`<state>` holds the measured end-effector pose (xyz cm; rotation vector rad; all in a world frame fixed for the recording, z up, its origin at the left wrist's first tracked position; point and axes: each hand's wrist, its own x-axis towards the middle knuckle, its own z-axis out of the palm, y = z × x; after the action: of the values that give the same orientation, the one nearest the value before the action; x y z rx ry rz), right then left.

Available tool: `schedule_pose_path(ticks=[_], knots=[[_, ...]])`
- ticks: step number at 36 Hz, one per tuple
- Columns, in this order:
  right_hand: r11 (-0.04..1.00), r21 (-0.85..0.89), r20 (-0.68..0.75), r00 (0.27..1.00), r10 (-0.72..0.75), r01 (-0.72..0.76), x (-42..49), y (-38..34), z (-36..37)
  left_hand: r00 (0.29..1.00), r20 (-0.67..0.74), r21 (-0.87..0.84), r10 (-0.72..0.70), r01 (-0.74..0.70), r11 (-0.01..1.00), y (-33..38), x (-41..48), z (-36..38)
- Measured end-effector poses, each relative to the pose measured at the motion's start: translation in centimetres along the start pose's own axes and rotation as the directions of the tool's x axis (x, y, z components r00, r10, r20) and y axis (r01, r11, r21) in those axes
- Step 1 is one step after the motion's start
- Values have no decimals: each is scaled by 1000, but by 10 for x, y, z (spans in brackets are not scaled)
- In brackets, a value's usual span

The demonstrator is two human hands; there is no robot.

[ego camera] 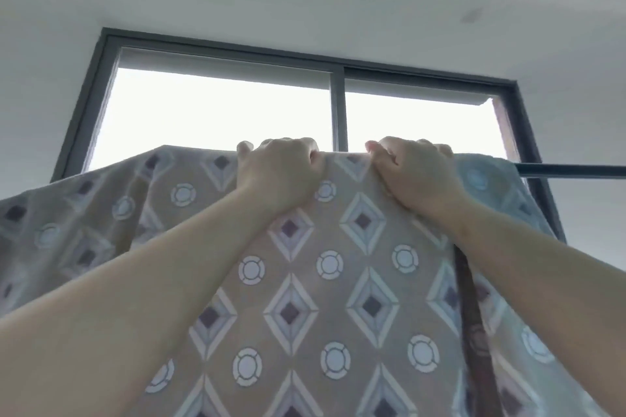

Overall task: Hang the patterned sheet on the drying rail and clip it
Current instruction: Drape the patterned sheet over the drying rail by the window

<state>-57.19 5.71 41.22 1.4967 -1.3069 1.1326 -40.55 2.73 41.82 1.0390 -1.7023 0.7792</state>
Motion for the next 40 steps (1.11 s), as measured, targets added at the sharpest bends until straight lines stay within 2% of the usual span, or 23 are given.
schedule_pose_path(ticks=[6,11,14,22,27,29,30,32,34,37,40], knots=[[985,-110,-22,991,135,-136,-16,48,-16,992,51,-69,113,-110,992,56,2,13],[958,-35,-42,958,284,-286,-28,70,-22,998,39,15,42,-43,999,70,5,25],[968,-10,-35,967,251,-252,-36,74,-22,1000,-24,57,10,-9,998,71,4,30],[996,-5,-77,993,93,-94,-22,94,-33,987,-162,-98,16,-32,995,61,7,35],[982,170,-87,992,96,-81,-15,109,-41,976,-214,-19,-30,27,999,51,9,38],[930,329,-62,979,196,-165,-17,113,-43,972,-228,-9,-53,52,999,51,9,38],[870,432,-44,959,281,-236,-19,114,-42,972,-226,-14,-68,66,998,51,9,39],[659,634,34,866,498,-404,-21,117,-40,975,-199,-26,-95,91,995,53,8,38],[456,706,177,758,628,-542,-22,118,-40,978,-184,-43,-98,91,995,57,7,37],[312,674,418,694,587,-670,-26,116,-43,981,-192,-144,-41,13,989,64,6,37],[295,623,586,682,437,-724,-24,112,-51,986,-162,-326,-44,-12,945,60,11,34]])
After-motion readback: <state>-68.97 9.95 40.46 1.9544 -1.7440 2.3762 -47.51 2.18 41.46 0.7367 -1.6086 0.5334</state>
